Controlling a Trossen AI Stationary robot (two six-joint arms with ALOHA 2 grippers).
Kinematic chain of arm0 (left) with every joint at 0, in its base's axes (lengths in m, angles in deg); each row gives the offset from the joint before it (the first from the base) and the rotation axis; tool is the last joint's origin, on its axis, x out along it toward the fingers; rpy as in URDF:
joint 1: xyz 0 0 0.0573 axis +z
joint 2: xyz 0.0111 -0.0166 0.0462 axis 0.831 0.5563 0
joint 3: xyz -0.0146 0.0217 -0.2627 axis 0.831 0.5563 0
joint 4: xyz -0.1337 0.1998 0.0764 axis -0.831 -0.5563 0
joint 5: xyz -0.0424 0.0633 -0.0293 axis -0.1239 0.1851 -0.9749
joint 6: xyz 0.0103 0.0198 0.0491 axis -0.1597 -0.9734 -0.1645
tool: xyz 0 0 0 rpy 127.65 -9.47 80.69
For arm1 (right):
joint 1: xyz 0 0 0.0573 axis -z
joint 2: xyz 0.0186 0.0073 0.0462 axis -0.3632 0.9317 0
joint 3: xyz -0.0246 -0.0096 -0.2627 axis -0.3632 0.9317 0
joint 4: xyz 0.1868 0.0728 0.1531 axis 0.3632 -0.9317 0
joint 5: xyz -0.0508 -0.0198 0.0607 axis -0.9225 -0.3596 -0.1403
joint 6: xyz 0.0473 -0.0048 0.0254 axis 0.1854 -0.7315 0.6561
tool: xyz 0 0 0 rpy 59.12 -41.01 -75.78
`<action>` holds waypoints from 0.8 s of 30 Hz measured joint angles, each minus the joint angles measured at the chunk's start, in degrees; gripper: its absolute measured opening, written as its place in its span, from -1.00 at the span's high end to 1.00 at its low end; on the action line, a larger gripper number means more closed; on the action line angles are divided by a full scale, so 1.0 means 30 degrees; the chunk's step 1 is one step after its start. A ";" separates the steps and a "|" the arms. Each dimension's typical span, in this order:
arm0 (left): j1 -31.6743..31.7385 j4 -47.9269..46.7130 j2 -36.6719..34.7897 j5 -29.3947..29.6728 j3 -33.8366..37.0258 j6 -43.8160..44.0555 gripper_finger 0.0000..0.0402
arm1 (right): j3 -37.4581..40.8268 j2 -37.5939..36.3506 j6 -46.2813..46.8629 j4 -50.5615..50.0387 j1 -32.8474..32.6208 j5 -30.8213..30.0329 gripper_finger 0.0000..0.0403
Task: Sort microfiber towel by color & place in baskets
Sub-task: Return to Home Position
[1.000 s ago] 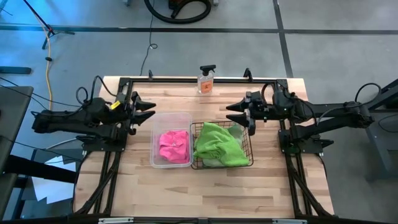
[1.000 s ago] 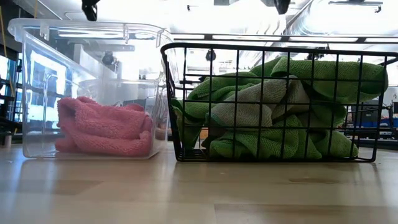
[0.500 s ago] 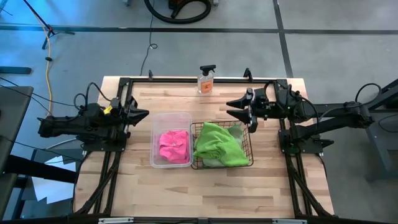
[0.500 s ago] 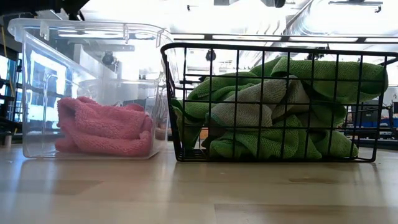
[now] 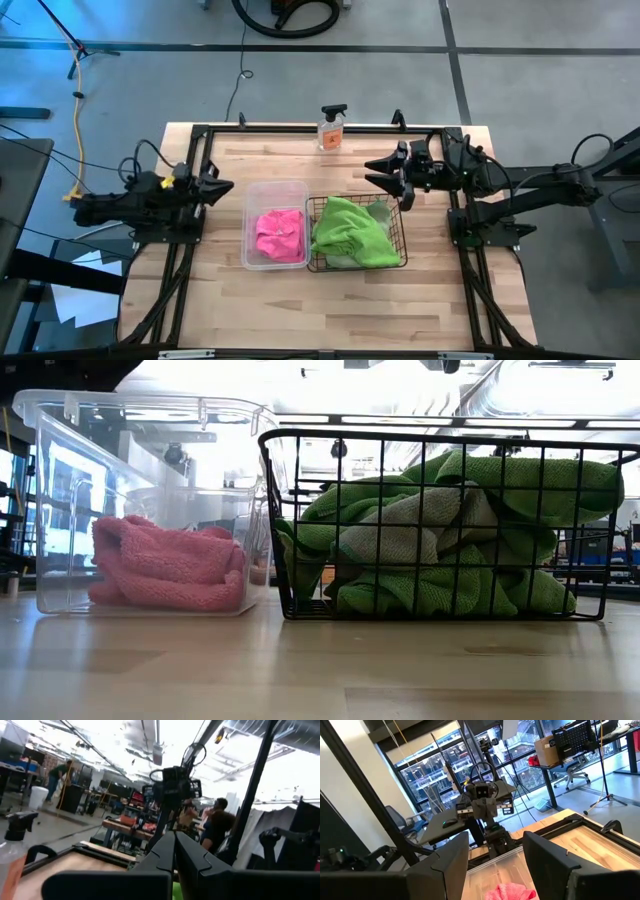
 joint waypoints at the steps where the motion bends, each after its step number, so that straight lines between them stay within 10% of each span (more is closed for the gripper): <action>1: 0.0000 0.0045 0.0037 -0.0121 0.0074 0.0015 1.00 | 0.0000 0.0000 0.0001 0.0014 -0.0002 0.0000 0.09; 24: 0.0007 0.3392 0.0009 -0.0515 0.3225 0.1577 1.00 | 0.0000 -0.0070 -0.0051 0.0012 0.0002 0.0000 0.09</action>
